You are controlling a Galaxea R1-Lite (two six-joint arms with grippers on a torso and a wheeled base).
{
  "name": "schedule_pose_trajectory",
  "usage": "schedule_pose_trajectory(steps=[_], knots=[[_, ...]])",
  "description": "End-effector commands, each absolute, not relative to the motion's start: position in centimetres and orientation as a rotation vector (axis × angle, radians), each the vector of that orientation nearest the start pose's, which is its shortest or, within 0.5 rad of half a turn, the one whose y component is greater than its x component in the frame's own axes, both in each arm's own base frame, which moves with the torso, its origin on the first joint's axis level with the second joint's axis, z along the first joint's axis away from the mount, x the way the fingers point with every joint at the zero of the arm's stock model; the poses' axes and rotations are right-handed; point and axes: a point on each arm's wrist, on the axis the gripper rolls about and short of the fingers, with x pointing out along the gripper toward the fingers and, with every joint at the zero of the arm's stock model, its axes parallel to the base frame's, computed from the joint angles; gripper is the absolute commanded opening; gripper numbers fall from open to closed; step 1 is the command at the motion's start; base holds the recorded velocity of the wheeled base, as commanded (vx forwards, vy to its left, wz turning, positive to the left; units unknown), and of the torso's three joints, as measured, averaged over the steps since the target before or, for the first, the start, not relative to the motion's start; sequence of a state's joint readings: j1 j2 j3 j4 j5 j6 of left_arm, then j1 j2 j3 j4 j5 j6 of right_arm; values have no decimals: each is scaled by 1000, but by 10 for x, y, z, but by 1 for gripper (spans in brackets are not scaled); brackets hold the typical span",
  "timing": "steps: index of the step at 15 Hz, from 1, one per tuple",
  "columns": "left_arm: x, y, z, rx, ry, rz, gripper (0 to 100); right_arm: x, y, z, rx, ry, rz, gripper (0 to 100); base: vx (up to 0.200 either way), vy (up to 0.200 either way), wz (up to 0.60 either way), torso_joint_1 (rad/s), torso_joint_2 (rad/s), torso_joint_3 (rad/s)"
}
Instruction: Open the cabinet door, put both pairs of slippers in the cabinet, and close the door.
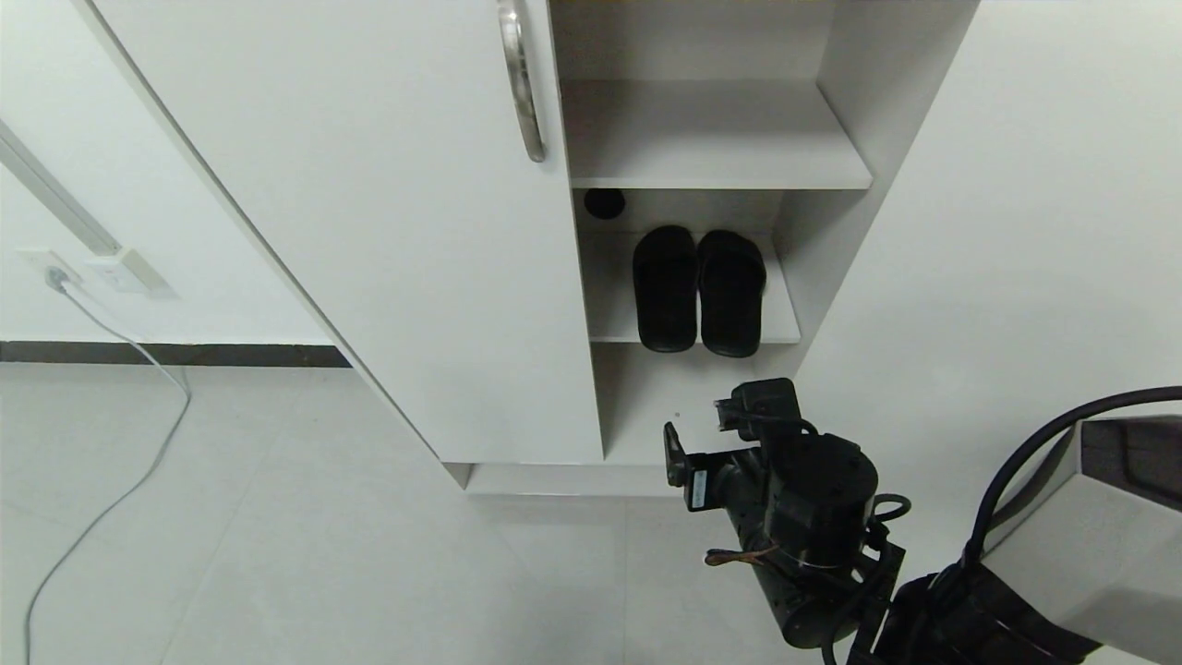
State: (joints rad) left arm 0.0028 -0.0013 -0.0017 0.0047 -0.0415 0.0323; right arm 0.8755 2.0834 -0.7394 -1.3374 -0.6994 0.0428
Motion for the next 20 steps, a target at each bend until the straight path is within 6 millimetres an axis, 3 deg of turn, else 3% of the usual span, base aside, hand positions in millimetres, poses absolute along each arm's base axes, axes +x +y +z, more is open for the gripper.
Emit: schedule_pose_trajectory(steps=[1,10,16,20], knots=[[-23,-1,75,32,2,-38,0,240,265,105,33,14,176,100,0,0,0,2,2,178],[-23,-1,75,32,2,-38,0,240,264,104,31,16,173,100,0,0,0,4,2,199],[-23,-1,75,31,2,-38,0,239,251,89,-51,61,152,100,0,0,0,1,2,199],[-23,-1,75,34,2,-38,0,238,250,88,-46,55,159,100,0,0,0,2,4,201]])
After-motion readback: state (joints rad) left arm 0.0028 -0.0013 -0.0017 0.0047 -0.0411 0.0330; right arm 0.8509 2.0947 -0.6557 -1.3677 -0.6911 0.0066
